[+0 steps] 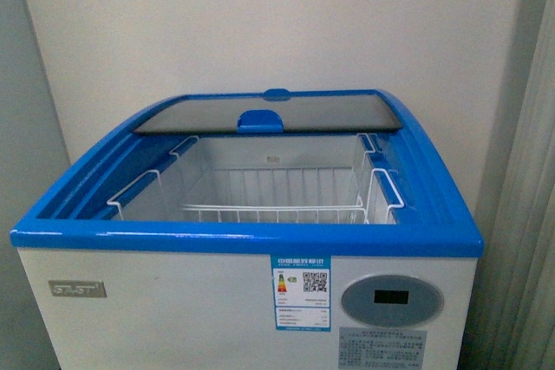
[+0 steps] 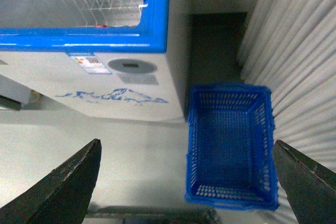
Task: Put drink in fridge
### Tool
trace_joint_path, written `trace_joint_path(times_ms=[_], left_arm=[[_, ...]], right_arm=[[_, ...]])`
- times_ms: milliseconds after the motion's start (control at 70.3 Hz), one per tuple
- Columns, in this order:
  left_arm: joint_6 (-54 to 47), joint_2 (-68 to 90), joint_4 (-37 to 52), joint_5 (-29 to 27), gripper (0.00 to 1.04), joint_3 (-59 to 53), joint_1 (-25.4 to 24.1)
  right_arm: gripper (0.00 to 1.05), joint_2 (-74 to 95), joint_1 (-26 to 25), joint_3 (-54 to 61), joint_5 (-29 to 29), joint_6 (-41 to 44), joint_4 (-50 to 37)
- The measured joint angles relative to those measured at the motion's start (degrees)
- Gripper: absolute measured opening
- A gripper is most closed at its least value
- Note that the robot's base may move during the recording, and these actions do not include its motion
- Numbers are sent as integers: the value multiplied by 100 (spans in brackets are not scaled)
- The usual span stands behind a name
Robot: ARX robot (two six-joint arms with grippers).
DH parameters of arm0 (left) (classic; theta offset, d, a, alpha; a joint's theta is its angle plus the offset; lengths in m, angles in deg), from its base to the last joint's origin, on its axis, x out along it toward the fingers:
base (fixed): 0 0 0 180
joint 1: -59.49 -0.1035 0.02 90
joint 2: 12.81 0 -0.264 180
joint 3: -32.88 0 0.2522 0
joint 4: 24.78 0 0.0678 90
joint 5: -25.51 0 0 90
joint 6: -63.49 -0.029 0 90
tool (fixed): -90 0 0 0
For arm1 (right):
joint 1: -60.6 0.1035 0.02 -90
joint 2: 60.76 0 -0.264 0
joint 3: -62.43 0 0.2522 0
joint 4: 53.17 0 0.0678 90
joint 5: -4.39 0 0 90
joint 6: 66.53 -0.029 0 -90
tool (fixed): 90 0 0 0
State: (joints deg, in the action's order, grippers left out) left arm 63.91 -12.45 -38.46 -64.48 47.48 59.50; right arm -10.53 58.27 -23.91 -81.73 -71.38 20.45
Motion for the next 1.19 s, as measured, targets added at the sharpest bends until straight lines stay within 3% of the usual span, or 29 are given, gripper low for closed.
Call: trace_joint_path(times_ms=[28, 57, 156, 242, 569, 1195], left_arm=[[0, 0, 0, 0, 3, 0, 0], [0, 0, 0, 2, 3, 0, 0], [0, 0, -7, 0, 3, -2, 0], [2, 0, -7, 4, 3, 0, 0], [0, 0, -7, 0, 3, 0, 0], [0, 0, -7, 0, 3, 0, 0]], right_arm=[[97, -236, -26, 33, 48, -146, 275], [94, -590, 37, 291, -68, -127, 22], [76, -2059, 188, 2004, -326, 229, -2857], [60, -2717, 208, 3077, -372, 341, -4315], [3, -3598, 214, 5248, -387, 446, -5368], [3, -4546, 216, 6732, -382, 466, -5886]])
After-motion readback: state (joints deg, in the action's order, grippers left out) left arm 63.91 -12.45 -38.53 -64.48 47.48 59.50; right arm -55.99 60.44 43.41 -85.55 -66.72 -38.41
